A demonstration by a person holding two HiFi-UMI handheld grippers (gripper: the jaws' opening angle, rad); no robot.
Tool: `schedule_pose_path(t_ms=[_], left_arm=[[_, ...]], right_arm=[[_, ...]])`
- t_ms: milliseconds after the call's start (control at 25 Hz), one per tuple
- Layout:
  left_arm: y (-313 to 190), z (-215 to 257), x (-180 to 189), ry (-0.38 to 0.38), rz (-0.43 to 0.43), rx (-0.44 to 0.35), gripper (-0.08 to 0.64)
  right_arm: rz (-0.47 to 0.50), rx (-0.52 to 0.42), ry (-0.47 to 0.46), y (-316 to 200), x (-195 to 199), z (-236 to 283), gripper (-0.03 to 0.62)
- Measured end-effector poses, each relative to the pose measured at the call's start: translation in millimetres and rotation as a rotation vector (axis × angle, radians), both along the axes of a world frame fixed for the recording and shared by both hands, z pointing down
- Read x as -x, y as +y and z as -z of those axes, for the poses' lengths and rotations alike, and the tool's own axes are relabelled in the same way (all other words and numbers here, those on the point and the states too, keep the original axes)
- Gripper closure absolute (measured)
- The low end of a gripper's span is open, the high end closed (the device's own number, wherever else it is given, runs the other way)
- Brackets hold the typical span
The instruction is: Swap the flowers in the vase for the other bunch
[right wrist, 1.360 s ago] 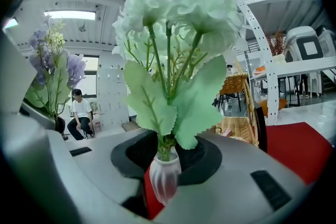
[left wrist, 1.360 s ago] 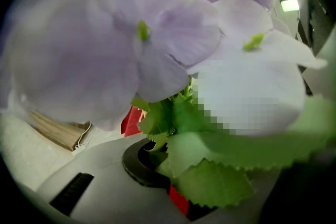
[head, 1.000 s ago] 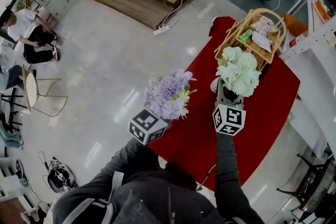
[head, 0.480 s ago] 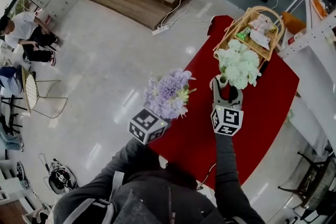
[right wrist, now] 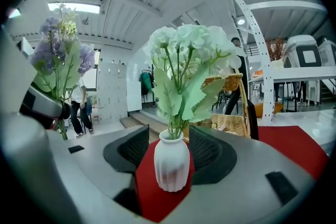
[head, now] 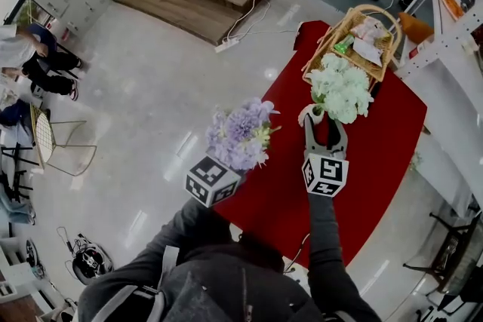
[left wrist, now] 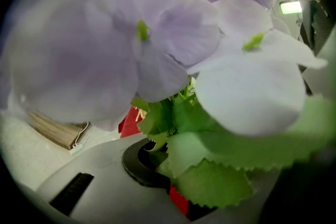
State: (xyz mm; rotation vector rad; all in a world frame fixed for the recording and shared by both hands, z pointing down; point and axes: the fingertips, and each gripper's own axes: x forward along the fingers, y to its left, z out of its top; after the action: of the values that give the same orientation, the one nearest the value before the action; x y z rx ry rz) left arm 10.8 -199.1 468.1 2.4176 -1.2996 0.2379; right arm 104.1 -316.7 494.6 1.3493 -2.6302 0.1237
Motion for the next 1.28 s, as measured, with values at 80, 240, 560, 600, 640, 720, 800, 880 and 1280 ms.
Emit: schedule_pose_path(t_ms=[80, 240, 560, 600, 640, 720, 800, 880, 1280], left_arm=[[1.4, 0.2, -0.6, 0.000, -0.006, -0.001, 0.512], [5.6, 1.4, -2.8, 0.003, -0.023, -0.005, 0.512], [11.5, 5.6, -7.0, 0.008, -0.058, -0.016, 0.511], [12.5, 5.8, -7.2, 0.010, -0.061, -0.017, 0.512], [13.4, 6.0, -7.5, 0.011, -0.065, -0.018, 0.512], [15.3, 6.6, -8.1, 0.012, -0.074, -0.020, 0.512], [17.2, 7.1, -9.0, 0.013, -0.085, -0.021, 0.512], [19.1, 7.0, -10.4, 0.014, -0.098, -0.022, 0.512], [27.7, 8.9, -23.9, 0.034, -0.188, -0.026, 0.512]], right_arm=[[-0.006, 0.003, -0.001, 4.1, -1.3, -0.2, 0.393], [-0.019, 0.011, -0.001, 15.1, -5.3, -0.4, 0.393], [-0.039, 0.055, -0.034, 38.2, -13.0, -0.6, 0.393], [-0.040, 0.057, -0.035, 41.7, -13.5, -0.5, 0.393], [-0.042, 0.059, -0.034, 45.3, -14.0, -0.4, 0.393], [-0.049, 0.065, -0.036, 52.1, -15.7, 0.0, 0.393], [-0.063, 0.072, -0.042, 58.3, -19.0, -0.1, 0.393], [-0.076, 0.079, -0.044, 65.0, -22.9, -1.6, 0.393], [-0.136, 0.104, -0.143, 119.5, -35.4, 19.3, 0.399]])
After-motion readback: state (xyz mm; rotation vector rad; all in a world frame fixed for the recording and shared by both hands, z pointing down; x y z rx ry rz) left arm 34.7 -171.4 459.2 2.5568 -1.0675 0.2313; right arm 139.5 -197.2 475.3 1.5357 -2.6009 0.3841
